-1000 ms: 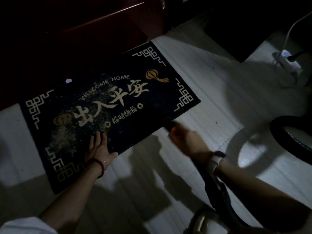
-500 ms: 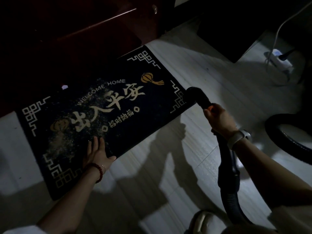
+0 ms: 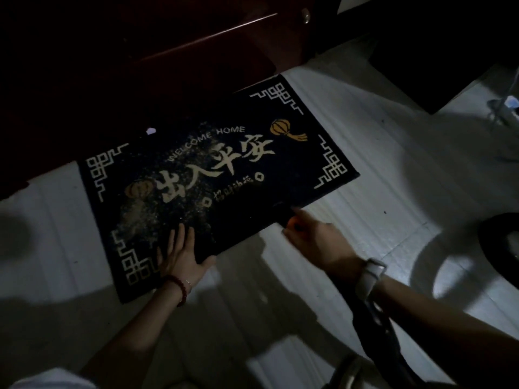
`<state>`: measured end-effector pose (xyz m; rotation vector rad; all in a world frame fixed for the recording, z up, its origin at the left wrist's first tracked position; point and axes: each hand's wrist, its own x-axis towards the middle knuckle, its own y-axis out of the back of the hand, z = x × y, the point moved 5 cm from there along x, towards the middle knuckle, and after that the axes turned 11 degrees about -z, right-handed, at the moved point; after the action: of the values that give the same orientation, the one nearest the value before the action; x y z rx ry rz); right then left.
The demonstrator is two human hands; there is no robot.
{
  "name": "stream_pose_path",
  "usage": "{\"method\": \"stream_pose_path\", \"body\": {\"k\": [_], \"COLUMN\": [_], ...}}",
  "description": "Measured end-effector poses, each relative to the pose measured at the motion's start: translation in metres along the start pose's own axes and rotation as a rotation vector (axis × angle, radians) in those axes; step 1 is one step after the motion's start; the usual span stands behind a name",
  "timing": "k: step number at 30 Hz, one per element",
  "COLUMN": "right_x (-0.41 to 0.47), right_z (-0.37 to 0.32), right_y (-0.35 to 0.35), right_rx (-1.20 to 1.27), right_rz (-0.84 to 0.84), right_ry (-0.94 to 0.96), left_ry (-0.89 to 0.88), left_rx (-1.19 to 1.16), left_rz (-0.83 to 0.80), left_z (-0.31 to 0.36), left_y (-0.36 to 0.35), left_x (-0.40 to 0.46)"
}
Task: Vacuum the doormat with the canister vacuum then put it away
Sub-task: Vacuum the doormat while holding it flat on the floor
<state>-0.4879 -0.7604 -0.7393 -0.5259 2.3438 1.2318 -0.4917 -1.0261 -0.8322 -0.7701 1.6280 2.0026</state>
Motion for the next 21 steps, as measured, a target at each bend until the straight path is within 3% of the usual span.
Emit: {"method": "stream_pose_path", "body": {"k": [4, 8, 11, 17, 19, 21], "right_x": [0.016, 0.013, 0.006, 0.048, 0.062, 0.065], "right_z": [0.013, -0.034, -0.056, -0.024, -0.015, -0.026], "right_y": [0.018, -0.028, -0.054, 0.016, 0.032, 0.020], "right_rx": [0.024, -0.082, -0.133, 0.109, 0.168, 0.165], "right_rz": [0.112, -0.026, -0.186, 0.086, 0.111, 0.040], "right_ry": [-0.137, 0.020, 0.069, -0.031, -0.095, -0.045], "left_ry": [0.060, 0.144, 0.148, 0.144, 0.138, 0.138], "left_rx": [-0.014, -0.124, -0.197, -0.256, -0.257, -0.232], "left_rz": [0.017, -0.092, -0.084, 0.005, 0.006, -0.004], "left_z": [-0.045, -0.076, -0.077, -0.080, -0.080, -0.078], "left_y": [0.004, -0.001, 0.000, 0.010, 0.011, 0.012], "left_x": [-0.010, -0.013, -0.009, 0.005, 0.007, 0.008]}}
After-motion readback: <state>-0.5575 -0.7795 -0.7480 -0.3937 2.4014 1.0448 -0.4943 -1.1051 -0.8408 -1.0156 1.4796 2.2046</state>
